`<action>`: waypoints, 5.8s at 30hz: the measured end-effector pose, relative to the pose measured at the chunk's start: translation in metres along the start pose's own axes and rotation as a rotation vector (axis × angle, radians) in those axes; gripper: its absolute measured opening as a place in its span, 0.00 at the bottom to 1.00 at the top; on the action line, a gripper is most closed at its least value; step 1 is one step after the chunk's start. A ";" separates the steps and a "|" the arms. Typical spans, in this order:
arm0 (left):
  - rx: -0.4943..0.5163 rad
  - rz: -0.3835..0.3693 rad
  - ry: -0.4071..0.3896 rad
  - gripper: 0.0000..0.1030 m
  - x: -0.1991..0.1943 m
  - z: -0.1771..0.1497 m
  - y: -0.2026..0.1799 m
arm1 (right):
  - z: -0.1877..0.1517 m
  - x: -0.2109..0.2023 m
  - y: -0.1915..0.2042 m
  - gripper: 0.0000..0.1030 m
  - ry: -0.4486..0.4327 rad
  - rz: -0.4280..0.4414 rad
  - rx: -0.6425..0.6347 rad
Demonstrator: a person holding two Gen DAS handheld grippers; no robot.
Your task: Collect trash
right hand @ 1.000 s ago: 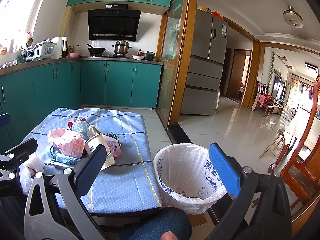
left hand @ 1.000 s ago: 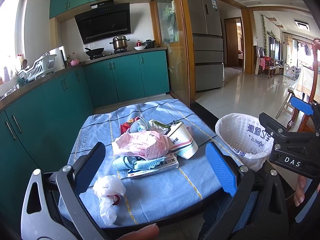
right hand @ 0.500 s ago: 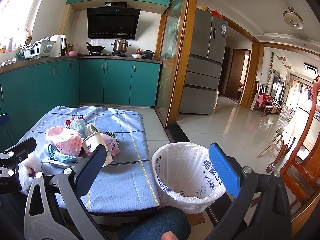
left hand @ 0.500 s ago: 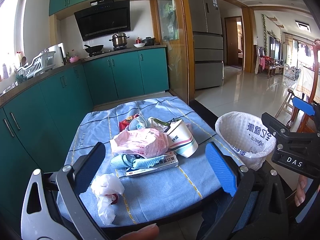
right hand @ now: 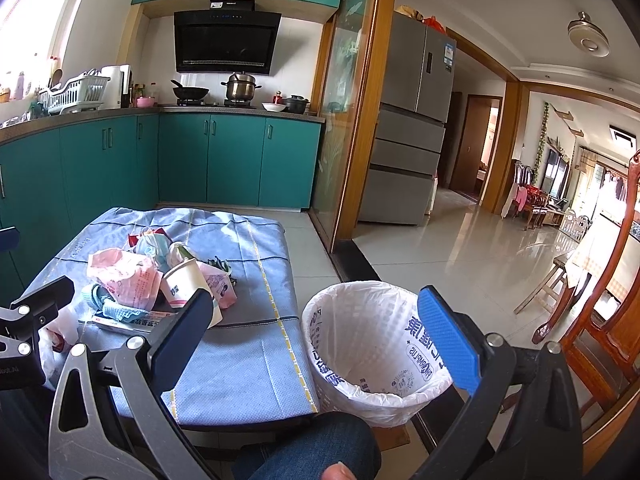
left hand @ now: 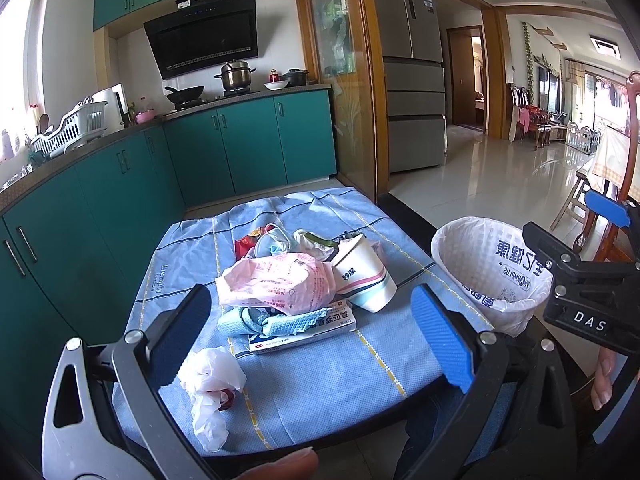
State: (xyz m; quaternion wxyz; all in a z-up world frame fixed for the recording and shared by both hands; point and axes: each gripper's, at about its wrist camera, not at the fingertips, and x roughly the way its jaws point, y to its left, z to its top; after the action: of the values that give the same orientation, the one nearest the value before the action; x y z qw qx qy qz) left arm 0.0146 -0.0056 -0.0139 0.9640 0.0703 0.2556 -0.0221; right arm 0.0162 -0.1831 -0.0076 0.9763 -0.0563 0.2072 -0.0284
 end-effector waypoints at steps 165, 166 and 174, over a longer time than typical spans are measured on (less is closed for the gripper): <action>0.039 -0.468 0.226 0.87 0.239 0.061 -0.178 | -0.083 0.194 -0.163 0.80 0.481 -0.057 0.211; 0.041 -0.438 0.203 0.87 0.229 0.059 -0.170 | -0.080 0.192 -0.161 0.82 0.475 -0.065 0.202; 0.086 -0.011 0.037 0.92 0.160 0.035 -0.063 | -0.065 0.186 -0.115 0.90 0.424 0.027 0.147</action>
State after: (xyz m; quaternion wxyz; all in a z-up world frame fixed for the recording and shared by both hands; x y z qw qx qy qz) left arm 0.1656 -0.0746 -0.0709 0.9550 0.1109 0.2727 -0.0370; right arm 0.1555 -0.3186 -0.1276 0.9127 0.0250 0.4057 -0.0414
